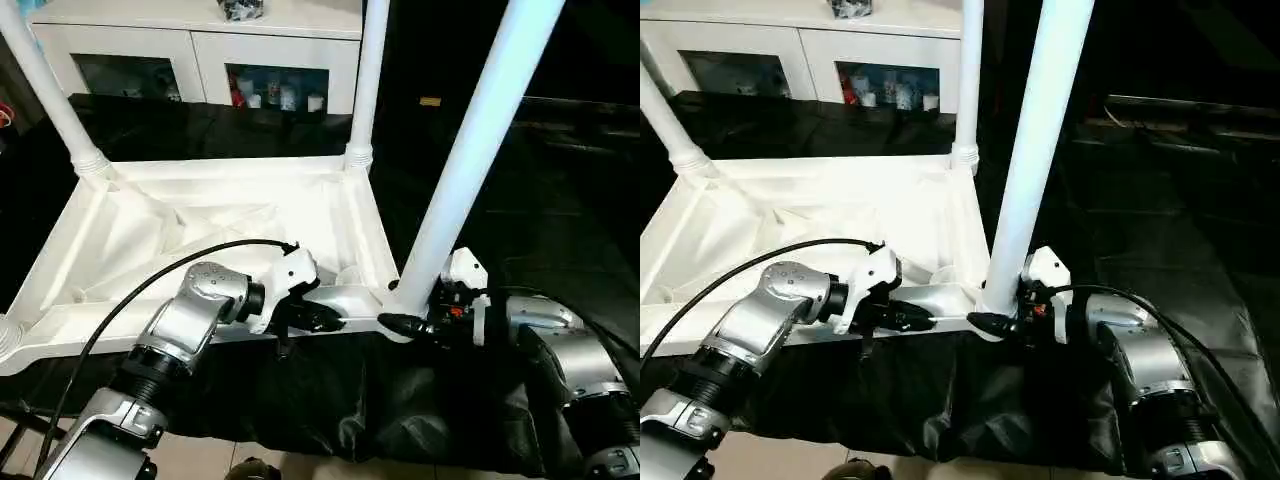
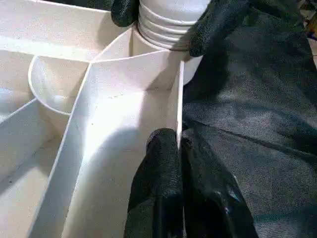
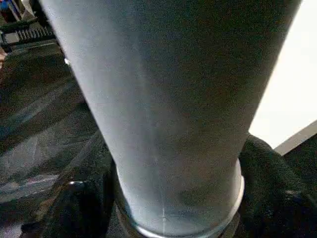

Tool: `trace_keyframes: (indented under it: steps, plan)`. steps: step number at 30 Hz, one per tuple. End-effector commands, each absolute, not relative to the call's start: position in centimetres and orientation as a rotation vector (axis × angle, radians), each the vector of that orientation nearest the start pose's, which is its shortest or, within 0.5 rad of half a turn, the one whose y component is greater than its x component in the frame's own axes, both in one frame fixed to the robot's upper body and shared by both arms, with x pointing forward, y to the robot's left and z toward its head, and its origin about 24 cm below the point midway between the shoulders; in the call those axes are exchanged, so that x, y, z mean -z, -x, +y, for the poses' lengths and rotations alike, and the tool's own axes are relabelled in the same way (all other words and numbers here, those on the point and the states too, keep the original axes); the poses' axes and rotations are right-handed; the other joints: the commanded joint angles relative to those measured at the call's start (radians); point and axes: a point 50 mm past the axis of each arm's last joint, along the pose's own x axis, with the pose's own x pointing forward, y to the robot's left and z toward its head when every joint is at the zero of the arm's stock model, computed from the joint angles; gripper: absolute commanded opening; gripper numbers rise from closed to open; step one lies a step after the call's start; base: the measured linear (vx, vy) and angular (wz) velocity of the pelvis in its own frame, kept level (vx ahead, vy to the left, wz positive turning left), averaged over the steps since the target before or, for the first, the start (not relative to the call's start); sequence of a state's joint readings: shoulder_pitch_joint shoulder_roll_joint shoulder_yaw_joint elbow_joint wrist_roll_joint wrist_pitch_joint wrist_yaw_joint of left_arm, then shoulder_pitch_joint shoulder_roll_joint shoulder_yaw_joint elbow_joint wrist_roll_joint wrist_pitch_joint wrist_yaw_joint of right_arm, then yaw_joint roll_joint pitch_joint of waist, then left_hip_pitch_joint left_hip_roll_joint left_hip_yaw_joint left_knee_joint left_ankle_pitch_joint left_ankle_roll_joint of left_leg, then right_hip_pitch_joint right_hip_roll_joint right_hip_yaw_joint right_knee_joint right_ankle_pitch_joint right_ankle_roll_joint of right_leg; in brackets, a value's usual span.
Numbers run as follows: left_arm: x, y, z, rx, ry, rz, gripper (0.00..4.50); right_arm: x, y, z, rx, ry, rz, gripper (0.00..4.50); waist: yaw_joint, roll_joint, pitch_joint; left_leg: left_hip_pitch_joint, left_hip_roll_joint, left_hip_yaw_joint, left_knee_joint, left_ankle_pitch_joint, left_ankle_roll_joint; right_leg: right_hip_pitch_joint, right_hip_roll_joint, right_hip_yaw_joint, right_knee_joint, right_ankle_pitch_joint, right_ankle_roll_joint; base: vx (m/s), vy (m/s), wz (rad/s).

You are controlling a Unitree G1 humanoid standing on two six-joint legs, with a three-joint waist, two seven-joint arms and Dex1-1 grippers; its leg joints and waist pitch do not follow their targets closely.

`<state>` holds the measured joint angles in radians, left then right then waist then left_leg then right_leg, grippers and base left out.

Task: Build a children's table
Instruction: Rotate leg to tighten

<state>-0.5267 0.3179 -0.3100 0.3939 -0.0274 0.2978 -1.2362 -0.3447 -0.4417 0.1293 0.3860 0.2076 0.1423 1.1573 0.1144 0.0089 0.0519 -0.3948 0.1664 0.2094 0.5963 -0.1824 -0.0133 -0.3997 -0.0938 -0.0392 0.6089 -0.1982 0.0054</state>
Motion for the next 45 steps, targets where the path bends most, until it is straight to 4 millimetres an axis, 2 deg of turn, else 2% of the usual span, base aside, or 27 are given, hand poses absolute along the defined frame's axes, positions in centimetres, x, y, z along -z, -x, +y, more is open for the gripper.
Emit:
trace_keyframes:
  steps: [1, 5, 7, 9, 10, 11, 13, 14, 16, 17, 20, 22, 23, 24, 28, 32, 36, 41, 45]
  plan:
    - [-7.1, -30.0, 9.2, 1.463, -0.266, 0.362, 0.00, -3.9, -28.0, -16.2, -1.251, 0.126, 0.352, 2.82, 0.000, -0.013, -0.064, 0.029, 0.070, -0.031, -0.071, -0.157, 0.069, 0.039, -0.065, 0.034, -0.061, -0.089, -0.271, 0.000, 0.000, 0.00]
    - [-7.0, -30.1, 9.0, 1.435, -0.265, 0.355, 0.00, -3.6, -28.3, -15.7, -1.215, 0.107, 0.341, 2.73, -0.002, -0.011, -0.063, 0.029, 0.070, -0.032, -0.072, -0.174, 0.062, 0.038, -0.066, 0.034, -0.063, -0.121, -0.267, 0.000, 0.000, 0.00]
    - [-6.9, -30.6, 8.6, 1.370, -0.266, 0.350, 0.00, -3.2, -28.9, -15.3, -1.127, 0.103, 0.321, 2.72, -0.006, -0.011, -0.062, 0.031, 0.070, -0.033, -0.075, -0.187, 0.048, 0.034, -0.064, 0.034, -0.065, -0.140, -0.262, 0.000, 0.000, 0.00]
    - [-6.8, -31.0, 8.4, 1.329, -0.264, 0.348, 0.00, -3.0, -29.3, -15.2, -1.064, 0.114, 0.316, 2.72, -0.010, -0.015, -0.061, 0.029, 0.068, -0.034, -0.076, -0.202, 0.038, 0.037, -0.066, 0.035, -0.069, -0.161, -0.258, 0.000, 0.000, 0.00]
    - [-6.8, -31.3, 8.1, 1.293, -0.265, 0.349, 0.00, -2.7, -29.9, -15.1, -0.980, 0.123, 0.321, 2.72, -0.015, -0.013, -0.059, 0.030, 0.067, -0.034, -0.078, -0.209, 0.027, 0.034, -0.066, 0.035, -0.072, -0.185, -0.252, 0.000, 0.000, 0.00]
    - [-6.7, -31.6, 7.9, 1.260, -0.265, 0.350, 0.00, -2.5, -30.4, -15.1, -0.915, 0.123, 0.324, 2.72, -0.019, -0.014, -0.060, 0.031, 0.065, -0.036, -0.079, -0.229, 0.015, 0.036, -0.066, 0.034, -0.075, -0.222, -0.243, 0.000, 0.000, 0.00]
    - [-6.5, -32.2, 7.2, 1.189, -0.261, 0.353, 0.00, -2.0, -31.2, -14.9, -0.785, 0.108, 0.331, 2.71, -0.026, -0.012, -0.056, 0.034, 0.065, -0.035, -0.082, -0.249, 0.002, 0.029, -0.065, 0.037, -0.081, -0.251, -0.234, 0.000, 0.000, 0.00]
    - [-6.4, -32.6, 6.6, 1.132, -0.249, 0.356, 0.00, -1.9, -31.7, -14.5, -0.709, 0.078, 0.324, 2.71, -0.028, -0.014, -0.060, 0.033, 0.065, -0.037, -0.081, -0.244, -0.006, 0.034, -0.067, 0.036, -0.078, -0.252, -0.228, 0.000, 0.000, 0.00]
    - [-6.4, -33.0, 6.1, 1.080, -0.240, 0.357, 0.00, -1.8, -32.1, -14.1, -0.642, 0.050, 0.323, 2.70, -0.027, -0.012, -0.061, 0.034, 0.064, -0.036, -0.081, -0.228, -0.007, 0.032, -0.064, 0.036, -0.077, -0.222, -0.228, 0.000, 0.000, 0.00]
    - [-6.4, -33.1, 5.8, 1.061, -0.238, 0.355, 0.00, -1.8, -32.3, -13.9, -0.618, 0.044, 0.324, 2.70, -0.025, -0.014, -0.064, 0.031, 0.064, -0.036, -0.079, -0.207, 0.001, 0.037, -0.065, 0.036, -0.073, -0.184, -0.230, 0.000, 0.000, 0.00]
    - [-6.5, -33.3, 4.8, 1.040, -0.232, 0.341, 0.00, -2.0, -32.8, -12.8, -0.580, 0.025, 0.297, 2.70, -0.023, -0.014, -0.067, 0.030, 0.060, -0.032, -0.072, -0.162, 0.032, 0.038, -0.063, 0.035, -0.068, -0.107, -0.242, 0.000, 0.000, 0.00]
    - [-6.6, -33.3, 4.6, 1.055, -0.230, 0.333, 0.00, -2.2, -32.8, -12.5, -0.597, 0.031, 0.276, 2.70, -0.021, -0.012, -0.069, 0.026, 0.061, -0.033, -0.070, -0.142, 0.047, 0.042, -0.064, 0.034, -0.064, -0.077, -0.247, 0.000, 0.000, 0.00]
    - [-6.6, -33.3, 4.5, 1.059, -0.233, 0.330, 0.00, -2.2, -32.9, -12.4, -0.599, 0.036, 0.270, 3.26, -0.021, -0.013, -0.069, 0.026, 0.061, -0.033, -0.069, -0.135, 0.055, 0.042, -0.063, 0.033, -0.063, -0.064, -0.249, 0.000, 0.000, 0.00]
    - [-6.6, -33.3, 4.6, 1.068, -0.233, 0.329, 0.00, -2.3, -32.9, -12.5, -0.609, 0.025, 0.262, 3.40, -0.021, -0.012, -0.068, 0.026, 0.062, -0.033, -0.070, -0.142, 0.059, 0.042, -0.063, 0.033, -0.064, -0.070, -0.251, 0.000, 0.000, 0.00]
    - [-6.6, -33.0, 4.9, 1.108, -0.239, 0.321, 0.00, -2.6, -32.8, -13.0, -0.640, 0.013, 0.241, 3.69, -0.022, -0.012, -0.065, 0.028, 0.064, -0.033, -0.073, -0.177, 0.054, 0.041, -0.063, 0.033, -0.069, -0.116, -0.248, 0.000, 0.000, 0.00]
    - [-6.6, -32.7, 5.2, 1.154, -0.250, 0.313, 0.00, -2.8, -32.6, -13.5, -0.680, 0.050, 0.244, 4.03, -0.022, -0.011, -0.067, 0.028, 0.064, -0.034, -0.072, -0.166, 0.056, 0.043, -0.063, 0.032, -0.066, -0.094, -0.251, 0.000, 0.000, 0.00]
    - [-6.6, -32.1, 6.2, 1.235, -0.256, 0.308, 0.00, -3.5, -32.0, -14.6, -0.806, 0.085, 0.208, 4.03, -0.021, -0.012, -0.066, 0.026, 0.065, -0.033, -0.070, -0.163, 0.073, 0.044, -0.064, 0.032, -0.064, -0.077, -0.258, 0.000, 0.000, 0.00]
    - [-6.7, -31.4, 7.1, 1.323, -0.257, 0.310, 0.00, -3.9, -31.0, -15.3, -0.953, 0.077, 0.219, 4.03, -0.018, -0.010, -0.063, 0.032, 0.069, -0.032, -0.073, -0.200, 0.064, 0.039, -0.064, 0.033, -0.070, -0.139, -0.259, 0.000, 0.000, 0.00]
    - [-6.8, -31.0, 7.6, 1.381, -0.259, 0.313, 0.00, -4.0, -30.1, -15.5, -1.076, 0.072, 0.244, 4.03, -0.008, -0.011, -0.064, 0.028, 0.072, -0.033, -0.073, -0.183, 0.068, 0.042, -0.062, 0.031, -0.062, -0.110, -0.261, 0.000, 0.000, 0.00]
